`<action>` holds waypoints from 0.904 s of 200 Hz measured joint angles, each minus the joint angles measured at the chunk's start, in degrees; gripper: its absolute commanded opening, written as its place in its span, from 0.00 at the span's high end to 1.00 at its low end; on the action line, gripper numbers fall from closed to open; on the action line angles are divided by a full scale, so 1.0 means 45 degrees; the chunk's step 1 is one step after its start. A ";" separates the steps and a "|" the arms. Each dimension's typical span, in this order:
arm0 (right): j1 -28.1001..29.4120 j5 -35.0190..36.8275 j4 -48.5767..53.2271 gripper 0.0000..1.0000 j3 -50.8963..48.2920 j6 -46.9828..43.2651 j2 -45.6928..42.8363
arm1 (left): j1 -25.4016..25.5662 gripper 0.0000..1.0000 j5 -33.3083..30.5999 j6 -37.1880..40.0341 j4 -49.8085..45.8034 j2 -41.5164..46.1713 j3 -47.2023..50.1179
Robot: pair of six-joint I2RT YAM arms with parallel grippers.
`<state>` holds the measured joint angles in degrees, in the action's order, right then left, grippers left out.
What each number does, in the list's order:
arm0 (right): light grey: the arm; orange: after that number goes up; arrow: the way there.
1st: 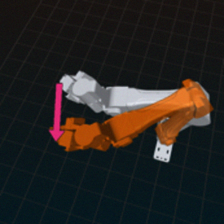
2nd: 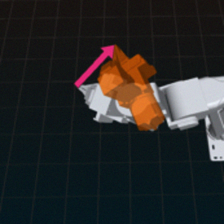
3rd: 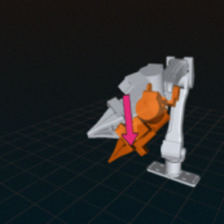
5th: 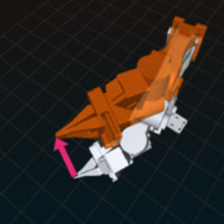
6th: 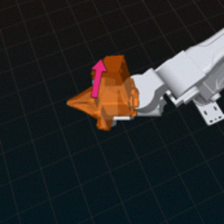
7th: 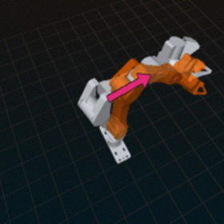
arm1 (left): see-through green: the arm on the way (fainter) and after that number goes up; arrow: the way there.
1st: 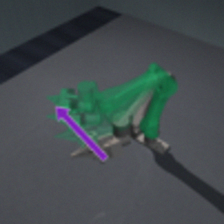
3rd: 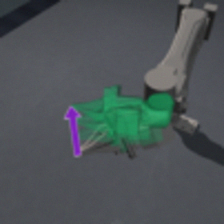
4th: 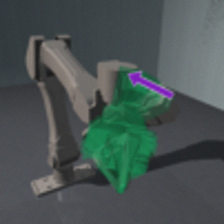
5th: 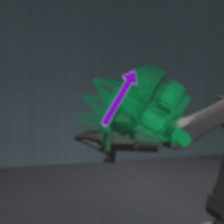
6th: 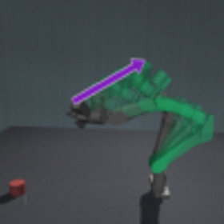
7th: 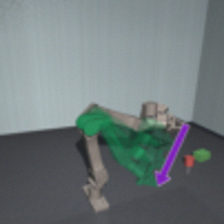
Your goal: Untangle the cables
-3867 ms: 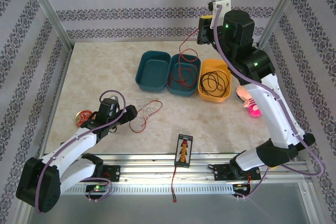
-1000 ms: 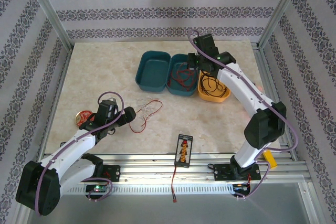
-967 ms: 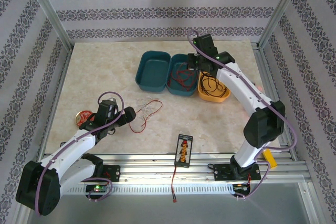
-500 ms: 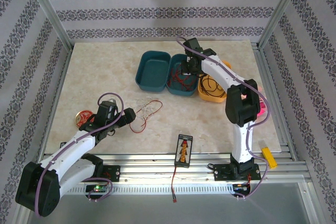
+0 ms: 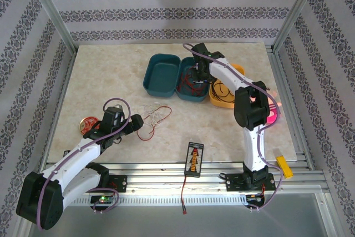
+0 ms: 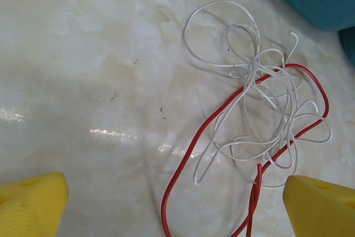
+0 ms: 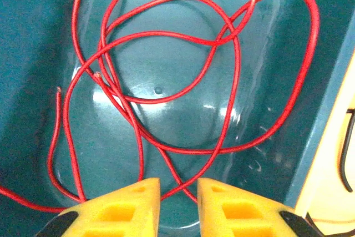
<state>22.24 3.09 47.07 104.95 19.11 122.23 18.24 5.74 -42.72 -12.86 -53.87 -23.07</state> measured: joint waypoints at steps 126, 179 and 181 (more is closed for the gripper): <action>0.0180 0.0889 0.0010 0.63 -0.1860 -0.0185 -0.3075 | 0.0000 0.01 0.0000 0.0000 0.0000 0.0000 0.0000; 0.1098 0.0855 -0.0937 0.64 -0.5382 0.0840 -0.5464 | 0.0000 0.01 0.0005 0.0005 0.0005 -0.0117 0.0000; 0.1098 0.0821 -0.1001 0.64 -0.5484 0.0889 -0.5527 | 0.0000 0.01 0.0005 0.0005 0.0005 -0.0136 0.0000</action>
<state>27.18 6.79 42.57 80.27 23.11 97.36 18.24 5.76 -42.70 -12.84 -54.48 -23.07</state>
